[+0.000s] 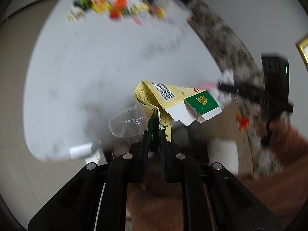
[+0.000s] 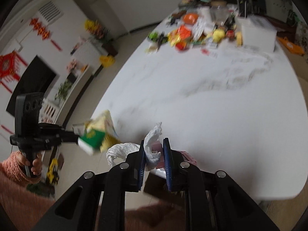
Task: Collect trash
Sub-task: 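Lower both held items into the cardboard box and open both tools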
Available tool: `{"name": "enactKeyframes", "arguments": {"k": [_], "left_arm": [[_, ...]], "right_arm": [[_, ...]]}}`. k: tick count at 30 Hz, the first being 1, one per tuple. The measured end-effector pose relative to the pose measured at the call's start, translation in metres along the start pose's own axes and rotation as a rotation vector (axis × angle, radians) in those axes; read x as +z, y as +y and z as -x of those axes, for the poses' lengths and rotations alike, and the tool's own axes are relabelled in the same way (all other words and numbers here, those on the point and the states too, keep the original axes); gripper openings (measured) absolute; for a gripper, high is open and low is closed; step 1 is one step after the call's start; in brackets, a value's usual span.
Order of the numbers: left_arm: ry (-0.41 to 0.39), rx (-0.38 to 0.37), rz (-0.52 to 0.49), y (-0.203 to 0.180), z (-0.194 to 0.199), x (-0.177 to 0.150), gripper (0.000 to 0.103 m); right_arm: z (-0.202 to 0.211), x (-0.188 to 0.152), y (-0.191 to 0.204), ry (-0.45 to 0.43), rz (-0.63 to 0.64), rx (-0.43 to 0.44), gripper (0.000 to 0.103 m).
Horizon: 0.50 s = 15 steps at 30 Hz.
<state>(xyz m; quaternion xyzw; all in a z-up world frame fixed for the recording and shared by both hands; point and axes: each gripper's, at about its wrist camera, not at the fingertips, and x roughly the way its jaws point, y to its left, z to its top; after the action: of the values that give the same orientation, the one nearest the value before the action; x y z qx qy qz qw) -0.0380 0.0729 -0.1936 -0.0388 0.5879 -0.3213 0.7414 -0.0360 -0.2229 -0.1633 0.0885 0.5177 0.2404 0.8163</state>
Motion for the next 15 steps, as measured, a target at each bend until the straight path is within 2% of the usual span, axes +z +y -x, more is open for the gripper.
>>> {"name": "enactKeyframes", "arguments": {"k": [2,7,10,15], "left_arm": [[0.063,-0.029,0.003,-0.006,-0.017,-0.03,0.011],[0.202,-0.038,0.048,0.008,-0.084,-0.074,0.011],[0.25,0.01,0.041,0.027,-0.14,-0.091,0.011],[0.324,0.09,0.128,0.077,-0.271,-0.112,0.011]], "right_arm": [[-0.005,-0.022,0.007,0.061,0.004,0.002,0.017],[-0.035,-0.084,0.009,0.192,-0.034,-0.035,0.017],[-0.073,-0.121,-0.005,0.243,-0.073,-0.083,0.017],[-0.159,-0.176,-0.053,0.268,-0.172,-0.173,0.019]]}}
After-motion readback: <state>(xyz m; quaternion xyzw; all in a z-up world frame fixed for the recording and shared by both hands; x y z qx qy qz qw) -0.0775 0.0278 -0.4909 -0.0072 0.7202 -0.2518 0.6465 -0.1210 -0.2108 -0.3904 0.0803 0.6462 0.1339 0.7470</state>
